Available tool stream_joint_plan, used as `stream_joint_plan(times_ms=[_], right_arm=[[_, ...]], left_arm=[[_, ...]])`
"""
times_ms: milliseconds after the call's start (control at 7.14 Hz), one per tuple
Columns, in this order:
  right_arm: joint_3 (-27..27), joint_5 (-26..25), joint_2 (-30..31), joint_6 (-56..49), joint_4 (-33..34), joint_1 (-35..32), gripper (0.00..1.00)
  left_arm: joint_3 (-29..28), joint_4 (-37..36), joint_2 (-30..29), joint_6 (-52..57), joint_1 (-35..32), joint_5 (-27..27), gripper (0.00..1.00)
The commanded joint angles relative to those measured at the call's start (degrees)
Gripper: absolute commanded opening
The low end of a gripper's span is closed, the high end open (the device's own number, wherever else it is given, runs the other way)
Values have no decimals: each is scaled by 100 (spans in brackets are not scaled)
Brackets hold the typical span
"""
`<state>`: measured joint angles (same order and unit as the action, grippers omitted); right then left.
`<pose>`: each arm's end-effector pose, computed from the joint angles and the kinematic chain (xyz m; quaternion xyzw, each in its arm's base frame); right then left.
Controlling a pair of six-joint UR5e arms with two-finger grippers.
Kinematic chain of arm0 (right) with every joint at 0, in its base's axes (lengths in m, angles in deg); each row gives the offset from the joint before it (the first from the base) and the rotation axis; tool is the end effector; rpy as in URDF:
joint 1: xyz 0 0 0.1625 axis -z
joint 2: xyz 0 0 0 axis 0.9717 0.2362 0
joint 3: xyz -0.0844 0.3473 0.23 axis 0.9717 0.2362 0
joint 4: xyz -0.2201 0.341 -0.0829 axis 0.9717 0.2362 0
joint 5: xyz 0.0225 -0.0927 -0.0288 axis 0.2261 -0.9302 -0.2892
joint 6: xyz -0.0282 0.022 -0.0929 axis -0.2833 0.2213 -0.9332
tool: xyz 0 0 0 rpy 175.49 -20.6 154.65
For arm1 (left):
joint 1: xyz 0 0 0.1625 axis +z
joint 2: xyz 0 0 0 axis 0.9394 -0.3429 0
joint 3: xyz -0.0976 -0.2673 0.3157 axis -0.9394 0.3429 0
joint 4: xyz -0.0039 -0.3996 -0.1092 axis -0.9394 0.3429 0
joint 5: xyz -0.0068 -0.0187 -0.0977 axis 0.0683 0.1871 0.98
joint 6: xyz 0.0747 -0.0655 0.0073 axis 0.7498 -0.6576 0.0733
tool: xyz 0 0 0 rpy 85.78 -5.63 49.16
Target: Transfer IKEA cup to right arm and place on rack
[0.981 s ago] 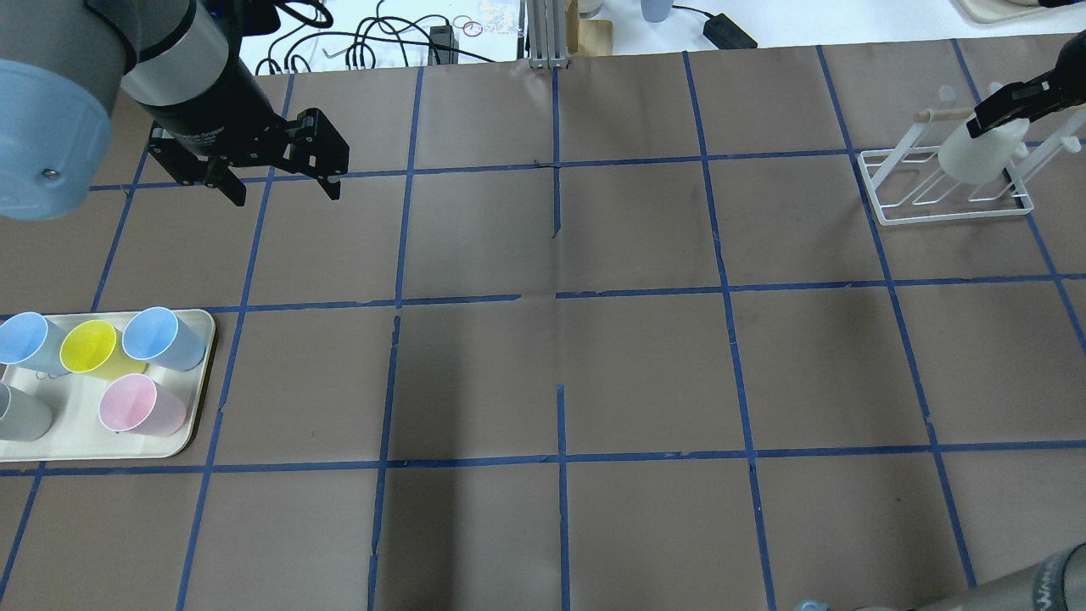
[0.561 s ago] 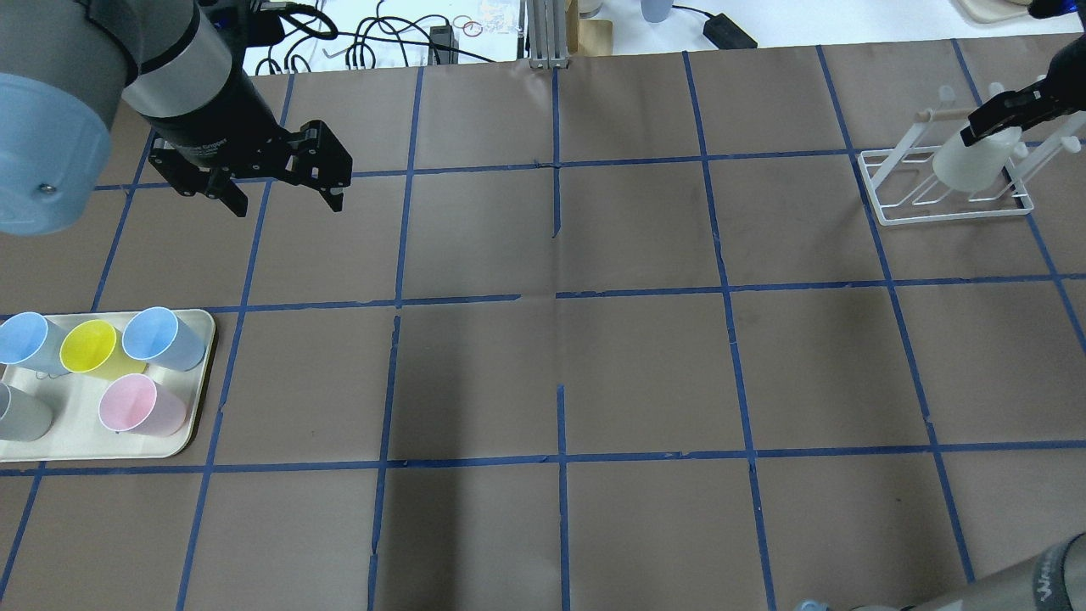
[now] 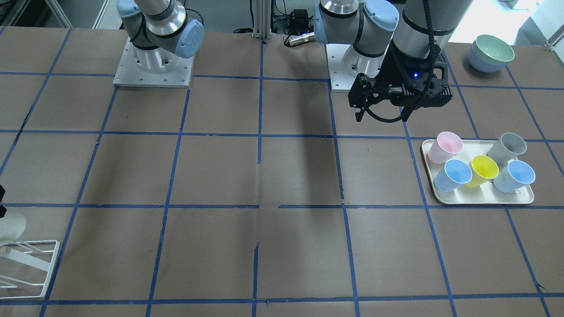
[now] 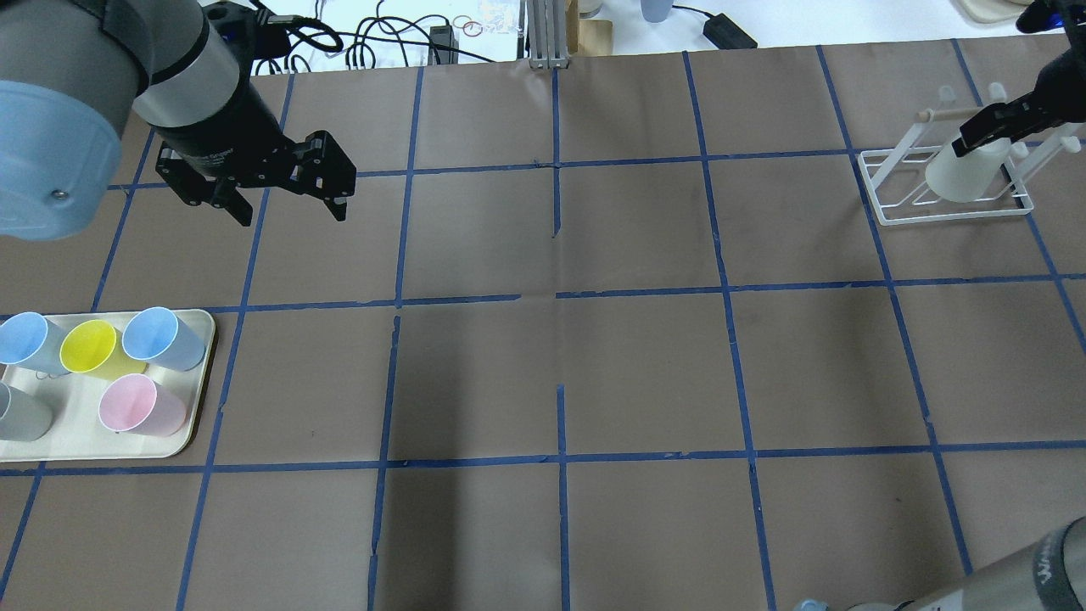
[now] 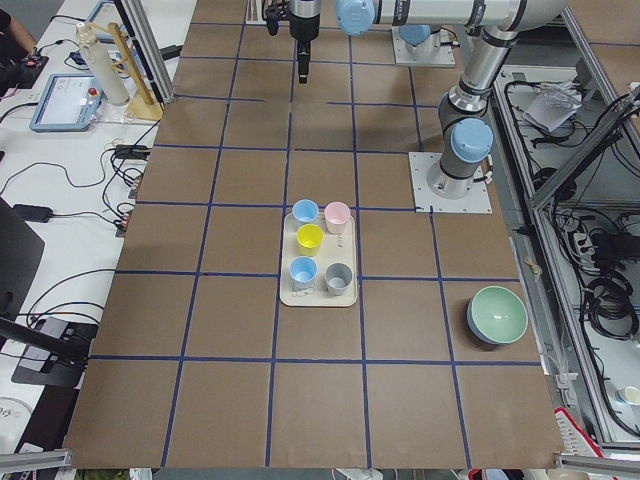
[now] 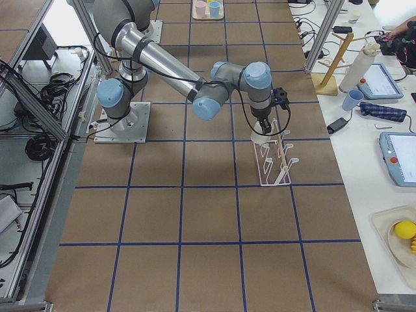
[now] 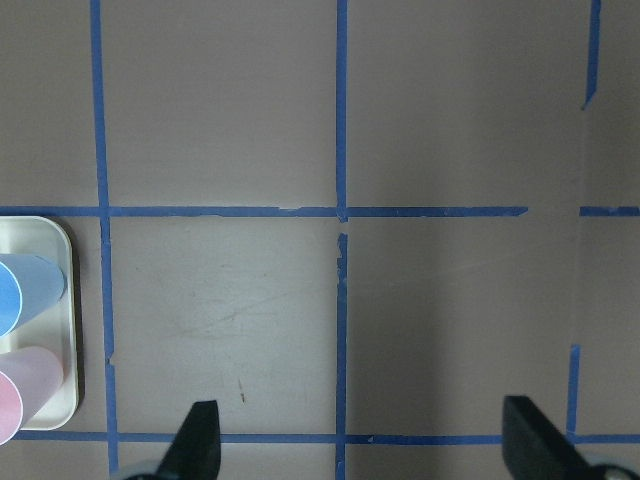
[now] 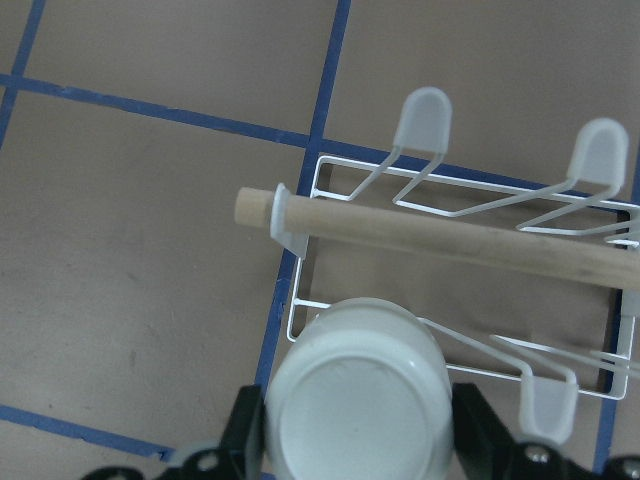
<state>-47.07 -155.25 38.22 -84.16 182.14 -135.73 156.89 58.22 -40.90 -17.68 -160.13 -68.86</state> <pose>-0.1832 -0.6117 0.3450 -0.1110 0.9846 -0.1316 0.0307 -0.1341 -0.4872 0.4811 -0.0101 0.9997 -0.0219 0.0037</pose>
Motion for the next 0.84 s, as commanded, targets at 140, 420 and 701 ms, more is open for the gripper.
stream_joint_plan(times_ms=[140, 420, 701], right_arm=[[0, 9, -119, -3, -4, 68, 11], [-26, -9, -198, 14, -21, 68, 22], [-44, 9, -199, 6, -21, 68, 53]], left_arm=[[7, -18, 11, -16, 10, 37, 100], [7, 8, -7, -69, 10, -7, 100], [-11, 0, -42, -69, 10, -7, 100]])
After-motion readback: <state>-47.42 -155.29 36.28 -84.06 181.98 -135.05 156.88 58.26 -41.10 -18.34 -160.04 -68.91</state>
